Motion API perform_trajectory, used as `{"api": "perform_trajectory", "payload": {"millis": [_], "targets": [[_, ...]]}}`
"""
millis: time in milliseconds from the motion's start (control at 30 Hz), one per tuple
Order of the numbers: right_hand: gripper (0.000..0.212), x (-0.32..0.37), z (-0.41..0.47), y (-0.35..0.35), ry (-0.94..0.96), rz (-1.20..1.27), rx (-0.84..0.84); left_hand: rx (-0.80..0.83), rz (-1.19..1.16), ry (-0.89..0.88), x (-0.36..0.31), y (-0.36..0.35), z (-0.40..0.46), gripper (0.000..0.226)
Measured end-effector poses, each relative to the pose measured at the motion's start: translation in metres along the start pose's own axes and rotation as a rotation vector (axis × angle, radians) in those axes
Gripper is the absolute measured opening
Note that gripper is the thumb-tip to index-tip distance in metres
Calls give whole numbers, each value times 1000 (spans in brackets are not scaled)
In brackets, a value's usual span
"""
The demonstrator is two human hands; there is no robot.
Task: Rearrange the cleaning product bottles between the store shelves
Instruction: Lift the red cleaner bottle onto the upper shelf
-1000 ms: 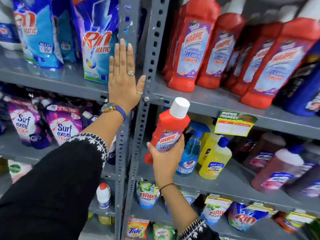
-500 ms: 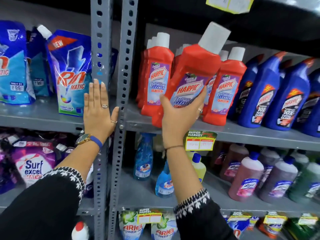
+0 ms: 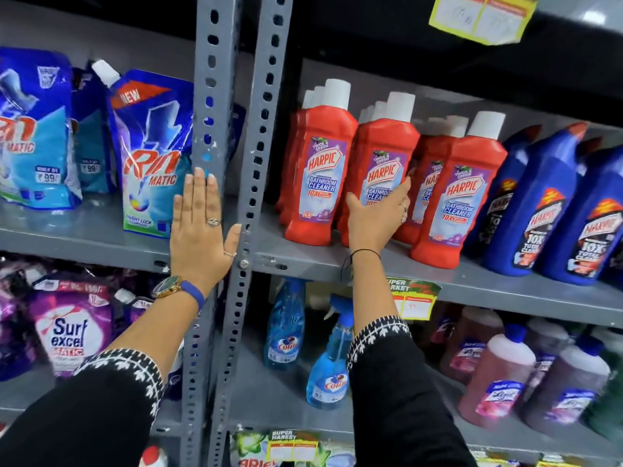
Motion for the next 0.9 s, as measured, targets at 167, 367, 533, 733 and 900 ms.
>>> {"api": "perform_trajectory", "payload": {"millis": [167, 367, 533, 733, 900], "targets": [[103, -5, 4, -6, -25, -20, 6, 6, 5, 7, 0, 0, 0, 72], [103, -1, -10, 1, -56, -25, -1, 5, 1, 8, -1, 1, -1, 72], [100, 20, -95, 8, 174, 18, -25, -7, 2, 1, 0, 1, 0, 71], [93, -28, -208, -19, 323, -61, 222, 5, 12, 8, -1, 3, 0, 70], [96, -127, -217, -21, 29, -212, 286, 27, 16, 12, -3, 5, 1, 69]]}}
Point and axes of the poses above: each hand's wrist, its own z-axis towards the middle knuckle, its own y-axis out of the back of the hand, x = y × z, the point moved 9 cm from there along z, towards the middle knuckle, and after that the axes turned 5 degrees about x, right-handed, at the moved point
